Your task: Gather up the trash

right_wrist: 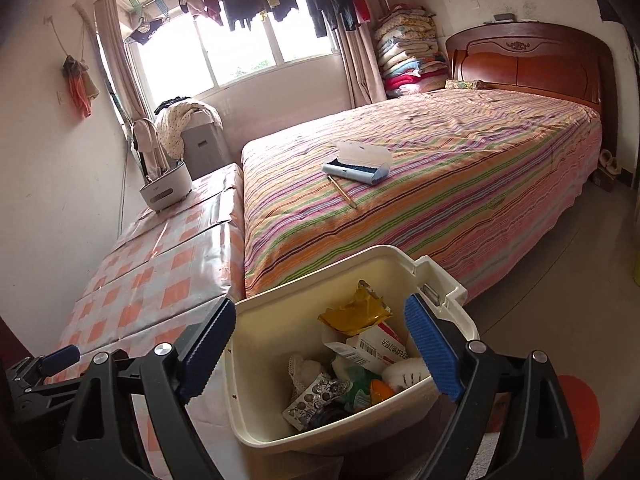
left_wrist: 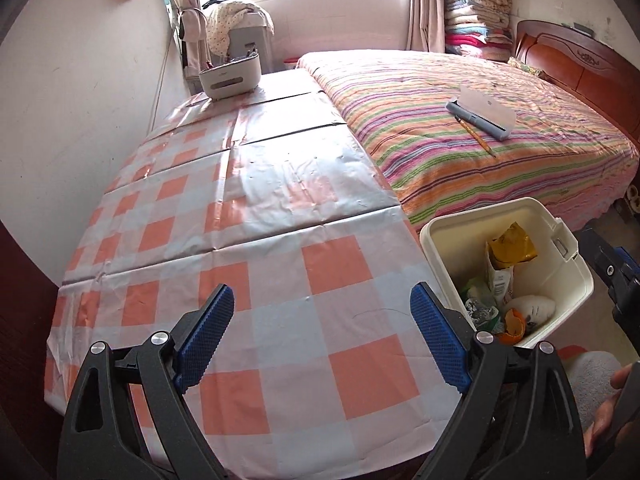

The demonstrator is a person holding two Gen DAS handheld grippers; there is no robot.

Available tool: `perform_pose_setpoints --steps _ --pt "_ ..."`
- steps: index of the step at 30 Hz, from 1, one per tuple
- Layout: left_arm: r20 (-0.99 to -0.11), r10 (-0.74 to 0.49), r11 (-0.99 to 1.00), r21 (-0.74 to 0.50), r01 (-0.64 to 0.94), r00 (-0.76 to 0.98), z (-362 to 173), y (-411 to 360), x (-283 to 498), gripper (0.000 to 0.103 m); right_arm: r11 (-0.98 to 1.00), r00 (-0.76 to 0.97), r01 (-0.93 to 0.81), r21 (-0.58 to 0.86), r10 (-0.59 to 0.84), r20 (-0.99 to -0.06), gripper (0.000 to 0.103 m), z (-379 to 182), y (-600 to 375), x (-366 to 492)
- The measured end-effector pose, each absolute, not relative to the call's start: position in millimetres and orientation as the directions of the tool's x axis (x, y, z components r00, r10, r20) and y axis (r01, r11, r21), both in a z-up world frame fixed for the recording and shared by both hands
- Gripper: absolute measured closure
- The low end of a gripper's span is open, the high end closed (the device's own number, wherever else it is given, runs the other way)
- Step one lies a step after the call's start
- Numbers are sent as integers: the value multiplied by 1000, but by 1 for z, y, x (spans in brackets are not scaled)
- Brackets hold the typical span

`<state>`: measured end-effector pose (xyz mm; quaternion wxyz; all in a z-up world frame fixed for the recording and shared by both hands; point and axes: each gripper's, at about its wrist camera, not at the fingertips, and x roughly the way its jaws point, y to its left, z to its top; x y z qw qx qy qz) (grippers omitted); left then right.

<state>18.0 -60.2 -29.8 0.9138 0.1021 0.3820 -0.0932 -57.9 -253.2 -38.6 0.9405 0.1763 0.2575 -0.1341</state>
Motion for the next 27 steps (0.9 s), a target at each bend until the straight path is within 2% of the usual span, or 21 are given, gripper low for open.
perform_pose_setpoints --steps 11,27 --pt "-668 -37 982 113 150 743 3 -10 -41 9 942 847 277 190 -146 -511 19 -12 -200 -103" --pt "-639 -42 979 127 159 768 18 -5 -59 7 950 851 263 169 -146 -504 19 1 -192 -107"
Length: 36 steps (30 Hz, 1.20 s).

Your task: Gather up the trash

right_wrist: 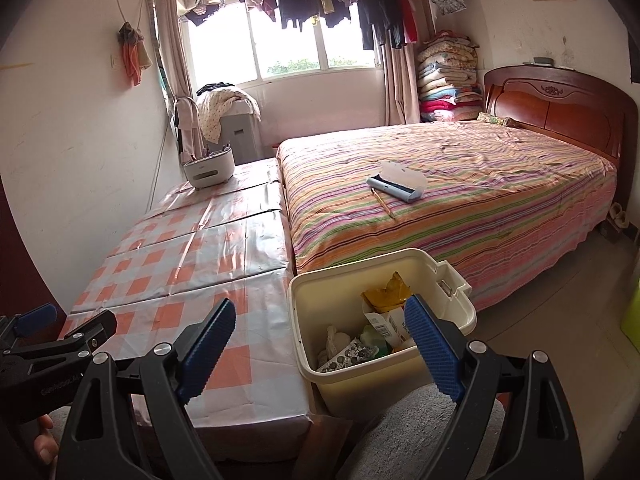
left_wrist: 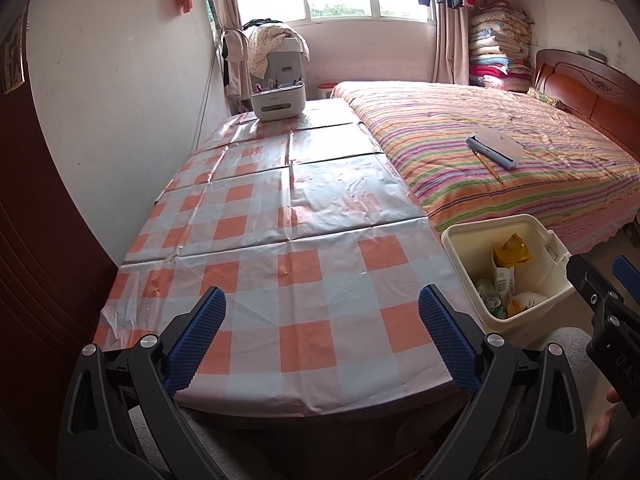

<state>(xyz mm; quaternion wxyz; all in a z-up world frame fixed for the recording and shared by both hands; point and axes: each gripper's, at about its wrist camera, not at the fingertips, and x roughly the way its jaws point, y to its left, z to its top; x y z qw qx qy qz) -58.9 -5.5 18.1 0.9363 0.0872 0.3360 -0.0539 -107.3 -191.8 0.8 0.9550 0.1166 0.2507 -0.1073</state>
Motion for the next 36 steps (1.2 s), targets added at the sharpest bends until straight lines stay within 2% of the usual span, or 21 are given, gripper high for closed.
perform_pose_setpoints --steps 25,36 --pt "-656 -17 975 157 159 754 11 -7 -34 7 948 827 260 185 -120 -549 19 -10 -194 -75" --pt "-694 -19 967 169 189 720 -1 -20 -8 7 935 802 292 202 -125 -583 19 -22 -208 -54"
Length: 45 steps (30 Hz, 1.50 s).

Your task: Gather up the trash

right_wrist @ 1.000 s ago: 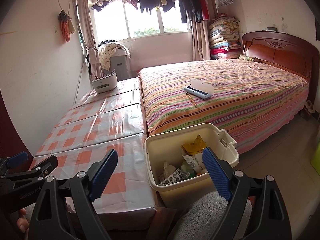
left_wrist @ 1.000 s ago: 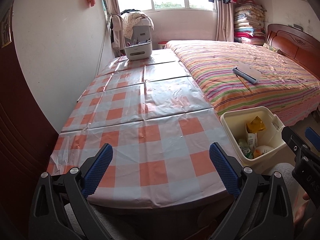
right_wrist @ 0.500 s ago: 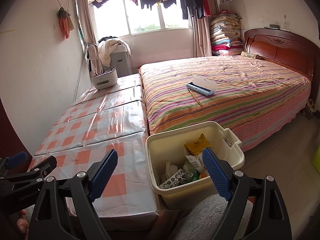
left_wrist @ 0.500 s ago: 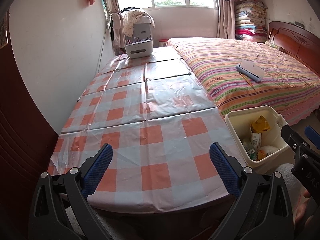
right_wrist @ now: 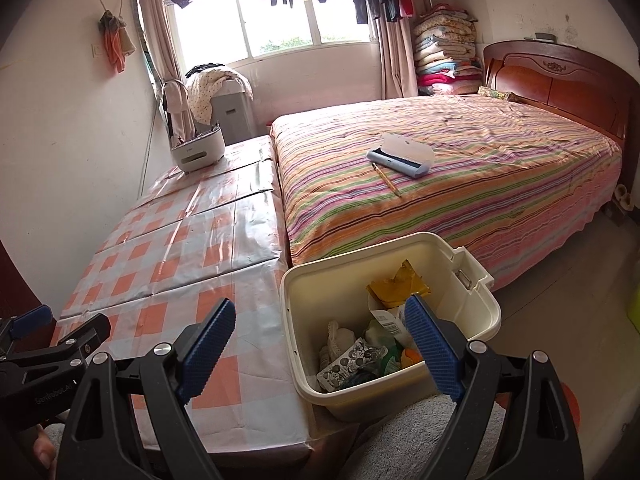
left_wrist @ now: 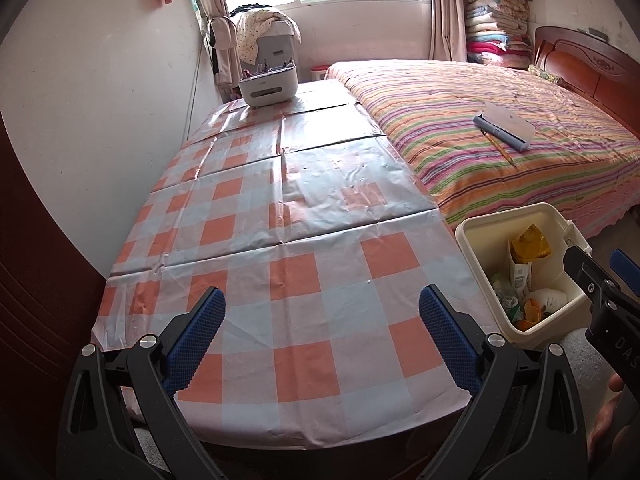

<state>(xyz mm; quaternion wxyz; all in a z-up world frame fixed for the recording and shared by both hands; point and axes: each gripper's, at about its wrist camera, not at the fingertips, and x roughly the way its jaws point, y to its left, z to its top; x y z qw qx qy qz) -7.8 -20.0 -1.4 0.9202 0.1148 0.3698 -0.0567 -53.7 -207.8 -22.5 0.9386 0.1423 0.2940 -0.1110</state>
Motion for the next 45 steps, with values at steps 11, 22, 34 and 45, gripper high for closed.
perform_pose_setpoints --steps 11,22,34,45 --pt "-717 -16 963 176 203 697 -11 -32 13 7 928 780 298 224 -101 -618 19 -39 -219 -33" --pt "-732 3 953 208 220 682 -19 -47 22 7 918 768 306 251 -83 -635 19 -50 -231 -19" --pt "-734 -18 941 216 259 679 -21 -60 28 7 907 757 338 252 -103 -646 19 -55 -242 -16" --pt "-746 -31 937 210 278 666 -25 -65 30 7 904 748 347 249 -107 -654 19 -59 -246 -14"
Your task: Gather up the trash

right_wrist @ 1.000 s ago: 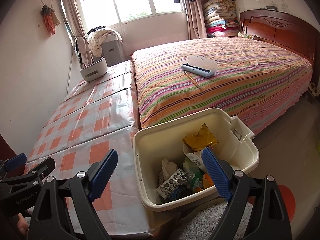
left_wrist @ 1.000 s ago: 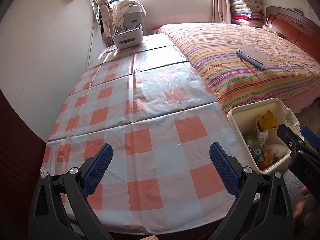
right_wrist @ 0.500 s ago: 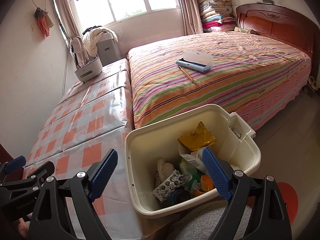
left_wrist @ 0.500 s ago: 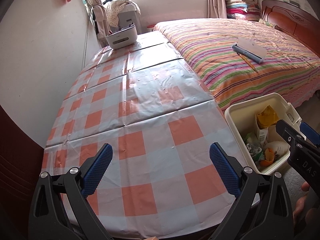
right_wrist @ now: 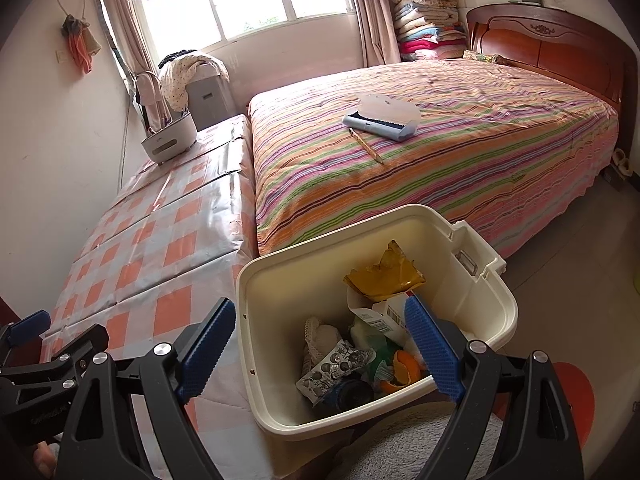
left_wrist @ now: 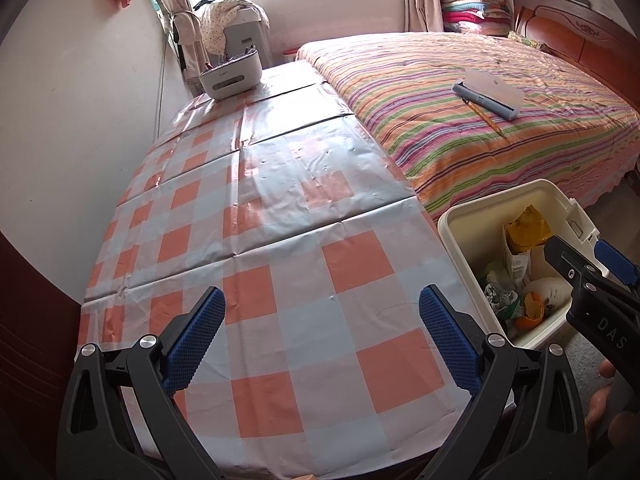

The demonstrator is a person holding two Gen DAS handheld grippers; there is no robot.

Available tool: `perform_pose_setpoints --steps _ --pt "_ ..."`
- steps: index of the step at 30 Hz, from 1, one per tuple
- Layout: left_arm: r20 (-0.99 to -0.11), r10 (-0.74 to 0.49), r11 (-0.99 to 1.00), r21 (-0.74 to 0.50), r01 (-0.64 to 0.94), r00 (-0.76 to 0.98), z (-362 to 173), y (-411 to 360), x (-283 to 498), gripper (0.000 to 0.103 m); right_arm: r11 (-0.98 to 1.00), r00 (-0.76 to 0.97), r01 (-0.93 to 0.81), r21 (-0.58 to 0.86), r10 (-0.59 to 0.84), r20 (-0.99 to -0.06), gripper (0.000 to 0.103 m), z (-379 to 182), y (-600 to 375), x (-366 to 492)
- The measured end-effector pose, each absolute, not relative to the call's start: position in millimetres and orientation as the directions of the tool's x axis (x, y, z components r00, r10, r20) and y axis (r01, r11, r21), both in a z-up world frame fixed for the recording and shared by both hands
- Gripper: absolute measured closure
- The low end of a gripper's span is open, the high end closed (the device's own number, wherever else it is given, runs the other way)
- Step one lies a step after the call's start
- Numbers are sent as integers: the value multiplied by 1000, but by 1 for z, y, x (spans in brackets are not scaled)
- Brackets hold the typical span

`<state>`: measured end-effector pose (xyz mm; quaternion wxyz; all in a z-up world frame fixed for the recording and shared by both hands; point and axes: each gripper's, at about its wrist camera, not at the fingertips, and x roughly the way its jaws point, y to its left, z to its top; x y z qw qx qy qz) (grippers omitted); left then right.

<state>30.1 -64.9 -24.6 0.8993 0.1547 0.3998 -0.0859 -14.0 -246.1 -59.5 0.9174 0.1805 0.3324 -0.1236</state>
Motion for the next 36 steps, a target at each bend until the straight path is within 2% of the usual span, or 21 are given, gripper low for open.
perform_pose_setpoints --steps 10,21,36 --pt "-743 -44 933 209 293 668 -26 -67 29 7 908 745 342 241 -106 -659 19 -61 -243 -12" --pt "-681 -67 914 251 318 729 -22 -71 19 7 911 743 339 235 -106 -661 19 -61 -241 -11" --pt "-695 -66 935 208 288 716 -20 -54 21 7 919 739 330 218 -107 -666 19 -62 -231 -10"
